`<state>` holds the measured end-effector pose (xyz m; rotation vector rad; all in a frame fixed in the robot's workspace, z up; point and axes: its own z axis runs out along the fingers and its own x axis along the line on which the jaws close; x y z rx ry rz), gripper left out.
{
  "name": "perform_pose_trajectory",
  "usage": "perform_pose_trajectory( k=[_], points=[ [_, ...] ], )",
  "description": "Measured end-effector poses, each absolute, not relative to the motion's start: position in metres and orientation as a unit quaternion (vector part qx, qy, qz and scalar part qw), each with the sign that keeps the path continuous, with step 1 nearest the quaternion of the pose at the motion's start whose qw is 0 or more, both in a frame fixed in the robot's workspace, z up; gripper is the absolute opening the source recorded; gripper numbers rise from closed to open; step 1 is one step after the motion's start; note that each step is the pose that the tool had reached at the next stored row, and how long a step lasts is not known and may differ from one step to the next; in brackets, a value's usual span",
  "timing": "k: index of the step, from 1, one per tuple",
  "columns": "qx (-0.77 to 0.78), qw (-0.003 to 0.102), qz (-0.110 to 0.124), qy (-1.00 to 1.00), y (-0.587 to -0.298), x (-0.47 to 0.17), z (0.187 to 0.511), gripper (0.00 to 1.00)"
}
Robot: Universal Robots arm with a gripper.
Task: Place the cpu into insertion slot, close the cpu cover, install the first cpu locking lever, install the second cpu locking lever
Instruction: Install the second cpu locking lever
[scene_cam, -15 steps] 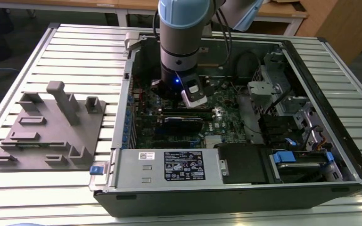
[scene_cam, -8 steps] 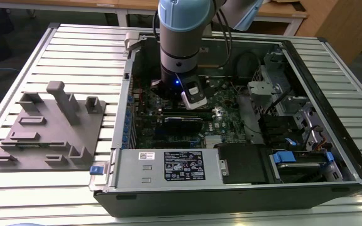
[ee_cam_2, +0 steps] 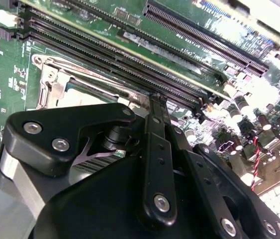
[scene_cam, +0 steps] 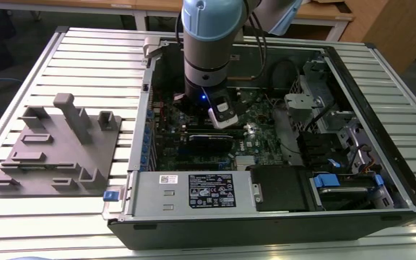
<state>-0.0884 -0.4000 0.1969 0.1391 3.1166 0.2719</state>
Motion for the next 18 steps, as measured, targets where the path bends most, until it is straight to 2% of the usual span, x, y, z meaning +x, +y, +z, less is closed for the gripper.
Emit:
perform_pose_trajectory(
  k=[18],
  points=[
    [0.045,0.004,0.105,0.993,-0.4044,-0.0899,0.1946,0.1]
  ],
)
